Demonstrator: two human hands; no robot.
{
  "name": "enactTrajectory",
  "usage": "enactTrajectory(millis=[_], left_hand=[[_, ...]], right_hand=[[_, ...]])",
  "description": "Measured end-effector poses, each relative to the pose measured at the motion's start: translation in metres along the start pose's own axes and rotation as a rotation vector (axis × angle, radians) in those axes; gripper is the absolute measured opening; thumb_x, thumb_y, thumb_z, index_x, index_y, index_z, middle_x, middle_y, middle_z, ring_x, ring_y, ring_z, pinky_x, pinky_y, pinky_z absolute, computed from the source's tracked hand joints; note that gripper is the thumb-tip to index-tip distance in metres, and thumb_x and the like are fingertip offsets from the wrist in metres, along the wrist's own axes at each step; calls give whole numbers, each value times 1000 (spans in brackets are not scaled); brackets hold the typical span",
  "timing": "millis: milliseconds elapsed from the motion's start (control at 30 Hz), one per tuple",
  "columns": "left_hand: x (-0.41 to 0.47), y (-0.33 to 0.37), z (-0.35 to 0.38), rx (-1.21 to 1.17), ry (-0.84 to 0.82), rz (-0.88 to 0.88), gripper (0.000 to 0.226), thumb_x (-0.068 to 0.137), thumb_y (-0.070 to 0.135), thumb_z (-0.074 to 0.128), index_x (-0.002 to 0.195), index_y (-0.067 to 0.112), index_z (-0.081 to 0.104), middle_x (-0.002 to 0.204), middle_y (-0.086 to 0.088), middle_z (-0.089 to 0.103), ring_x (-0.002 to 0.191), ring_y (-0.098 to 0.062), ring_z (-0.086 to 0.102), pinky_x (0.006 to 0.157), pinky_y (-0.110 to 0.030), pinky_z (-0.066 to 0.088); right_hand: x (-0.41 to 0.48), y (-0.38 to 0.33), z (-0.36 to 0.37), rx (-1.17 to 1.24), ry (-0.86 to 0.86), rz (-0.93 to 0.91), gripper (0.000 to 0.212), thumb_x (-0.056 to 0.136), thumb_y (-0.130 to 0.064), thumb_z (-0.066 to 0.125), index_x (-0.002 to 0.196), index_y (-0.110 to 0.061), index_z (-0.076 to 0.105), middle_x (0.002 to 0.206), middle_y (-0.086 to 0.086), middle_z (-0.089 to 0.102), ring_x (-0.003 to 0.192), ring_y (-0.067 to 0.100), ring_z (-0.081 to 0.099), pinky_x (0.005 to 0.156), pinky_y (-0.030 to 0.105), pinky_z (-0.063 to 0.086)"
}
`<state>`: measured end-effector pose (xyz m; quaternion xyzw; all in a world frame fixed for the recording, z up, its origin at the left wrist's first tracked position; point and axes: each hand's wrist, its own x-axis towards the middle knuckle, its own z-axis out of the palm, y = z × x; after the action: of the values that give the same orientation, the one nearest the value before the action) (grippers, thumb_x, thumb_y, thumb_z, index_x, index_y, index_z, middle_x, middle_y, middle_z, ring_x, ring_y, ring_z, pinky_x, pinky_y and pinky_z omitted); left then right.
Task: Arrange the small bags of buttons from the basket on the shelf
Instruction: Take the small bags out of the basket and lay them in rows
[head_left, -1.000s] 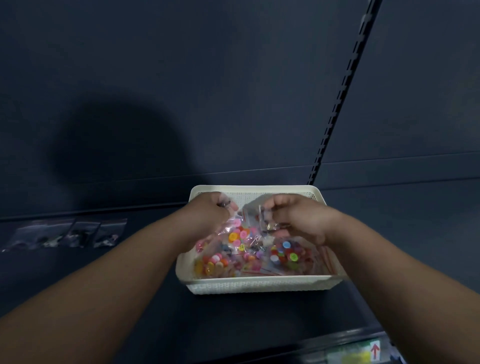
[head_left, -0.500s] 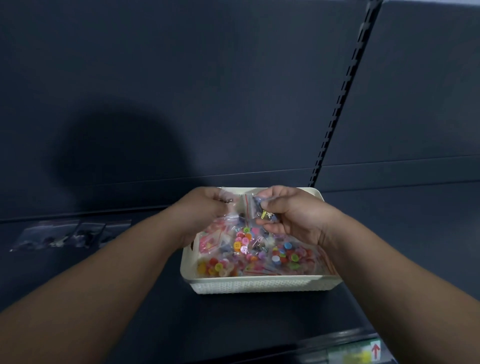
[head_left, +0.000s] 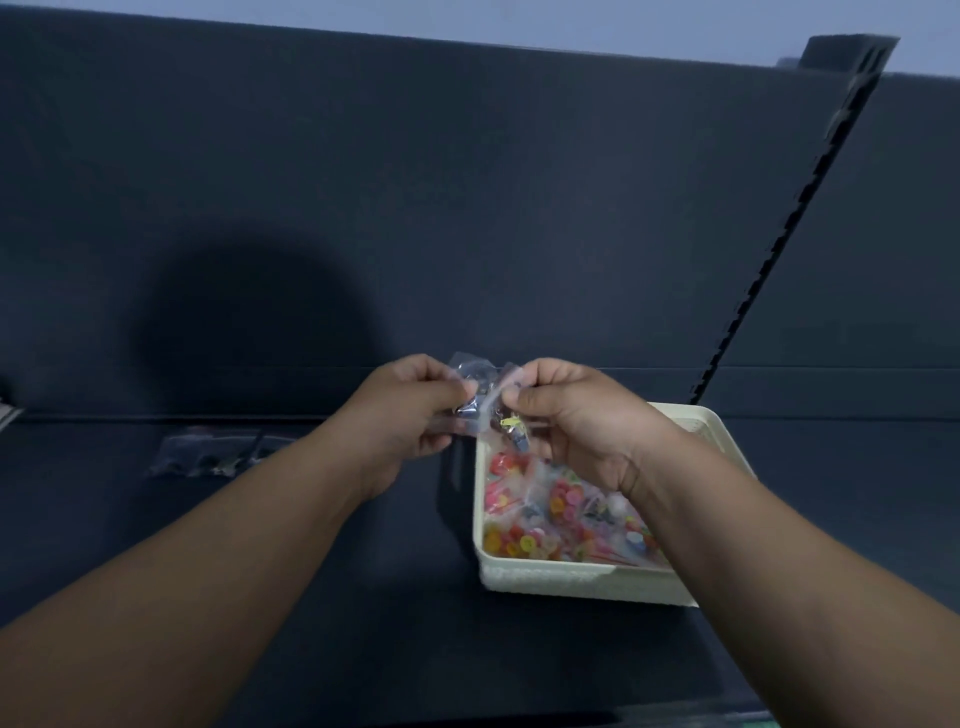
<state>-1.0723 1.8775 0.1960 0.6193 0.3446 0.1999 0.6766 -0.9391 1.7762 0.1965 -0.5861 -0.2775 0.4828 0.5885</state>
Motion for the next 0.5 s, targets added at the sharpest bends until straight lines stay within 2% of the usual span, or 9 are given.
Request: enactTrajectory(millis=[67, 133, 233, 300, 333, 400, 500], left_hand=[[-2, 2, -21, -53, 2, -36, 13, 91, 14, 59, 79, 18, 56, 72, 1, 64, 68, -16, 66, 60, -26, 49], [-6, 2, -44, -56, 1, -38, 11, 92, 14, 58, 81, 17, 58, 75, 0, 65, 74, -19, 68, 61, -26, 51], [-12, -1, -76, 67, 9, 8, 12, 89, 15, 62, 78, 18, 58, 69, 7, 64, 61, -8, 65, 60, -22, 49], [-16, -2, -99, 105, 10, 10, 13, 90, 13, 61, 78, 17, 59, 69, 6, 62, 53, -6, 62, 64, -25, 48], [-17, -3, -109, 110, 3, 3, 12, 90, 13, 60, 79, 16, 60, 73, 4, 62, 55, -8, 61, 65, -27, 50], [-20, -4, -128, 102, -9, -19, 7, 90, 13, 61, 84, 13, 64, 81, -3, 63, 60, -12, 59, 65, -30, 55], [-24, -8, -151, 79, -20, -32, 8, 90, 16, 62, 93, 10, 65, 86, -9, 66, 61, -13, 63, 57, -26, 56]], right_hand=[[6, 0, 20, -32, 35, -12, 21, 88, 1, 58, 72, -12, 58, 65, 5, 59, 56, 14, 52, 49, 24, 40], [12, 0, 41, -42, 52, -5, 21, 88, 3, 56, 74, -13, 58, 69, 7, 60, 58, 16, 51, 51, 26, 39], [22, 1, 70, -57, 67, 10, 21, 86, 5, 52, 79, -14, 59, 70, 5, 59, 54, 13, 49, 47, 23, 38], [27, 3, 91, -101, 38, 30, 12, 87, -3, 55, 87, -14, 59, 67, 1, 58, 52, 10, 47, 44, 20, 34], [30, 4, 102, -134, 18, 41, 5, 88, -10, 59, 88, -15, 59, 65, 0, 58, 52, 9, 46, 44, 19, 31], [35, 10, 123, -203, -14, 59, 6, 88, -19, 63, 84, -17, 59, 58, -4, 58, 49, 8, 44, 45, 20, 28], [44, 19, 151, -258, -13, 62, 16, 87, -12, 66, 75, -18, 57, 54, -6, 58, 45, 6, 44, 43, 20, 29]])
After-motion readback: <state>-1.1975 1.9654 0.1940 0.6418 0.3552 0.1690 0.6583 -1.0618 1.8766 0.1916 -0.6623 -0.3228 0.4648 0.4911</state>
